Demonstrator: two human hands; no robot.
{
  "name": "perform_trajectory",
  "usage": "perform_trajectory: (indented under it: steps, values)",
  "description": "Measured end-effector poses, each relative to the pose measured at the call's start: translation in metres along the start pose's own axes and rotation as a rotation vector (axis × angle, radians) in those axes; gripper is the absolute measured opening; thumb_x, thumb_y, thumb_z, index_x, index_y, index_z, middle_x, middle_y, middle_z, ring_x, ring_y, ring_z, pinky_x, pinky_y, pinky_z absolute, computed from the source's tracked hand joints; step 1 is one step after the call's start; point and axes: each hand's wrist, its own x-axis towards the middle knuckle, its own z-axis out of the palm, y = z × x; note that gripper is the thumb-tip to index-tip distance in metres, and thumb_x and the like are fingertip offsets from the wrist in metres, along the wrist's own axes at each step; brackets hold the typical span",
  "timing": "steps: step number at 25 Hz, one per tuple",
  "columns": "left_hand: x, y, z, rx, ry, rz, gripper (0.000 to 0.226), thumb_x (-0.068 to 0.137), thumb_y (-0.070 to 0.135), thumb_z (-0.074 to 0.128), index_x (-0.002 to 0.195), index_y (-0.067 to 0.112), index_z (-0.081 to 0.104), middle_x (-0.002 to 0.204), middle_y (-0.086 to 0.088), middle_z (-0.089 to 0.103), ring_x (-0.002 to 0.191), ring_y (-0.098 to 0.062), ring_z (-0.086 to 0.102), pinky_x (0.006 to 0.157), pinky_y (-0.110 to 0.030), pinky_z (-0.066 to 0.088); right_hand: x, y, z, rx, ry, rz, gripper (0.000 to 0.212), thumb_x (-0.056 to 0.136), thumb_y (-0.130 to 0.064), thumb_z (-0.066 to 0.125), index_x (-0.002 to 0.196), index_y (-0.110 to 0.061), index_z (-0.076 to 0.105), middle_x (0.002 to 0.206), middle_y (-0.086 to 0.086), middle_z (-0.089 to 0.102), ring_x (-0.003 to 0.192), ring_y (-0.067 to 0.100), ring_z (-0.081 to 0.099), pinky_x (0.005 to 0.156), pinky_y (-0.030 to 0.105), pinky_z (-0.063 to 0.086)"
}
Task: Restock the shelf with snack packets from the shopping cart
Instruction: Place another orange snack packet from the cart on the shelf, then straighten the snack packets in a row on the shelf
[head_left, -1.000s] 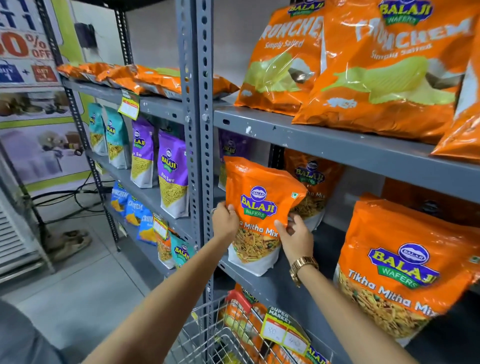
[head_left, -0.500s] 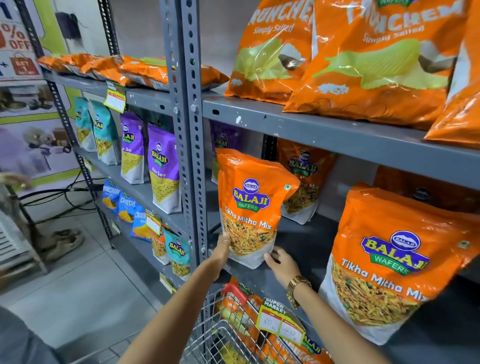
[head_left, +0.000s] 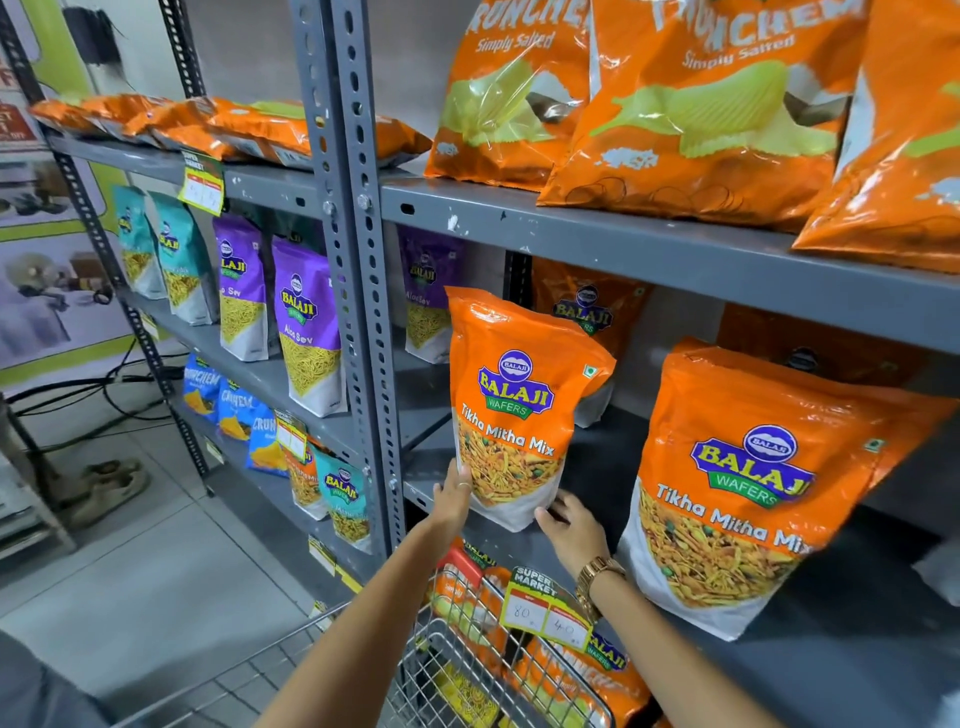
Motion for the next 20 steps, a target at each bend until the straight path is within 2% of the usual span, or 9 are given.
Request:
perform_trajectory:
  steps: [2,4,5,6,8,12,14,16,20]
  values:
    - [-0.003,-0.002,0.001,0.008,0.013,-0.016,0.059,0.094,0.05,0.016,0.147,0.025,0.013,0.159,-0.009,0.007,0.146,-0.028,-0.011,0.117,-0.054,-0.006,-0.004,0.0,-0.001,-0.017,0.011,-0.013,0.046,0.088,-0.023,0.053,0.131,-0.012,0.043,0.132,0.011,0.057,0.115,0.025,0.057,0.095,0.031,0.044]
    - [-0.008,-0.005,0.005,-0.032,0.059,0.021,0.074,0.086,0.065,0.02,0.145,0.021,0.018,0.157,-0.011,0.019,0.146,-0.031,0.001,0.119,-0.053,0.0,-0.011,-0.001,-0.003,-0.018,0.081,-0.04,0.046,0.088,-0.021,0.053,0.132,-0.011,0.042,0.131,0.013,0.057,0.117,0.026,0.057,0.098,0.037,0.045]
    - [-0.014,-0.005,0.007,-0.061,0.074,0.049,0.081,0.081,0.071,0.023,0.143,0.019,0.025,0.153,-0.011,0.03,0.145,-0.032,0.013,0.119,-0.054,0.01,-0.016,-0.002,-0.005,-0.004,0.139,-0.059,0.043,0.088,-0.019,0.053,0.13,-0.01,0.045,0.13,0.014,0.058,0.116,0.027,0.057,0.097,0.037,0.046]
    - [-0.021,-0.007,0.009,-0.064,0.101,0.076,0.077,0.082,0.068,0.029,0.14,0.017,0.031,0.147,-0.011,0.04,0.14,-0.032,0.027,0.116,-0.051,0.022,-0.023,-0.003,-0.009,0.013,0.201,-0.087,0.039,0.088,-0.016,0.053,0.126,-0.008,0.049,0.127,0.016,0.059,0.114,0.028,0.058,0.093,0.036,0.047]
    - [-0.041,-0.002,0.015,-0.046,0.162,0.134,0.057,0.092,0.046,0.038,0.137,0.012,0.037,0.139,-0.012,0.049,0.128,-0.03,0.045,0.107,-0.043,0.037,-0.038,-0.006,-0.017,0.044,0.304,-0.167,0.03,0.088,-0.011,0.053,0.117,-0.004,0.057,0.118,0.017,0.064,0.104,0.026,0.061,0.081,0.028,0.047]
    - [-0.067,0.004,0.03,0.011,0.317,0.202,0.055,0.089,0.041,0.049,0.133,0.009,0.041,0.137,-0.014,0.049,0.12,-0.027,0.05,0.102,-0.042,0.043,-0.066,-0.004,-0.043,0.087,0.518,-0.274,0.018,0.086,-0.005,0.053,0.1,-0.002,0.065,0.1,0.016,0.071,0.087,0.022,0.063,0.065,0.015,0.043]
    - [-0.078,0.014,0.04,0.013,0.335,0.227,0.048,0.09,0.035,0.051,0.127,0.006,0.047,0.131,-0.013,0.051,0.113,-0.022,0.05,0.096,-0.033,0.041,-0.076,-0.001,-0.058,0.109,0.613,-0.282,0.014,0.085,-0.005,0.055,0.094,-0.001,0.066,0.093,0.019,0.072,0.085,0.03,0.065,0.064,0.025,0.046]
    - [-0.089,0.025,0.049,0.021,0.34,0.266,0.043,0.09,0.032,0.052,0.122,0.005,0.051,0.127,-0.016,0.055,0.111,-0.024,0.052,0.094,-0.036,0.042,-0.087,0.004,-0.075,0.114,0.693,-0.275,0.012,0.085,-0.007,0.057,0.089,0.0,0.065,0.088,0.021,0.072,0.082,0.034,0.065,0.065,0.031,0.047]
    - [-0.098,0.04,0.07,0.038,0.285,0.314,0.037,0.09,0.029,0.053,0.116,0.004,0.056,0.118,-0.015,0.062,0.108,-0.028,0.057,0.09,-0.039,0.046,-0.102,0.018,-0.11,0.161,0.865,-0.183,0.014,0.084,-0.012,0.058,0.094,-0.002,0.062,0.092,0.02,0.071,0.085,0.035,0.065,0.068,0.03,0.045]
